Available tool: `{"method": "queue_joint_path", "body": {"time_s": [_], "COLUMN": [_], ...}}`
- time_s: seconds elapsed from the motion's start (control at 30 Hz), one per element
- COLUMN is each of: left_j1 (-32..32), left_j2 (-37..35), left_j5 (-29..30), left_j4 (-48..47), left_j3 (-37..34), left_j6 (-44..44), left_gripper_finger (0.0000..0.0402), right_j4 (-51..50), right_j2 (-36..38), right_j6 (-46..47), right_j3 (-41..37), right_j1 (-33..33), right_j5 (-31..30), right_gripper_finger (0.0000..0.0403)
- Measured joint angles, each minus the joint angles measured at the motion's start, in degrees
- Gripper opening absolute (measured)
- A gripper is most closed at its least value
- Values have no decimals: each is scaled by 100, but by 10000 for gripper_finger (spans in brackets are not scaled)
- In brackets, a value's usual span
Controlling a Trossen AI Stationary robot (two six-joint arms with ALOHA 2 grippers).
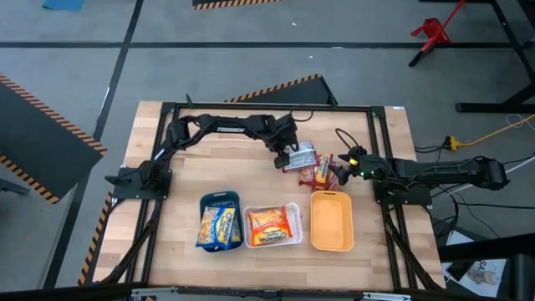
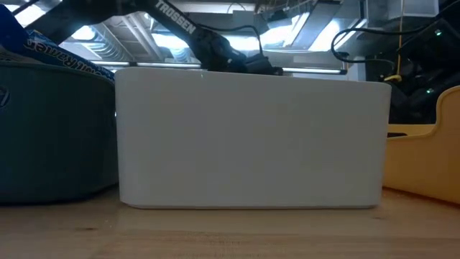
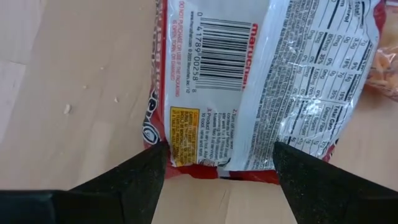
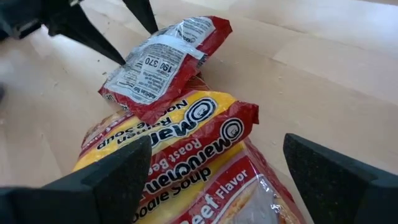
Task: Sort Maruchan noodles
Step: Put the left red noodle pack into the yellow bin
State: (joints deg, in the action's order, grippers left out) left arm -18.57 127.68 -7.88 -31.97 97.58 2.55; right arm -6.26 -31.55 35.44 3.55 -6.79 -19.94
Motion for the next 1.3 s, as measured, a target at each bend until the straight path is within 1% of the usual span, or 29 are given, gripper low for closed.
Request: {"method": "queue_joint_path", "body": {"time_s": [0.1,0.2,0.4,0.63,0.8,0.83,1.07,1.3], "left_j1": [26,24,22,22,26,26,153,446], "left_j2": [0,0,0,0,0,0,-30,-412], "left_j5": [-29,-34,-22,-9,-26,-59,-70,-47], "left_j4": [0,-2,-2,-2,-3,-1,-72,-472], "left_j3": [0,0,0,0,0,0,0,-2], "left_j6": [81,79,-33,-57,-237,-251,-463,-660], "left_gripper_finger": [272,243,173,83,16,8,1,0], "right_j4": [0,2,4,7,7,8,9,4], "right_j2": [0,0,0,0,0,0,0,0], "right_j6": [30,42,125,179,179,179,179,177], "right_j3": [0,0,0,0,0,0,0,0], "right_j1": [0,0,0,0,1,0,0,0], "right_j5": [0,0,0,2,3,4,6,157], "right_gripper_finger": [349,349,349,349,349,349,349,349]}}
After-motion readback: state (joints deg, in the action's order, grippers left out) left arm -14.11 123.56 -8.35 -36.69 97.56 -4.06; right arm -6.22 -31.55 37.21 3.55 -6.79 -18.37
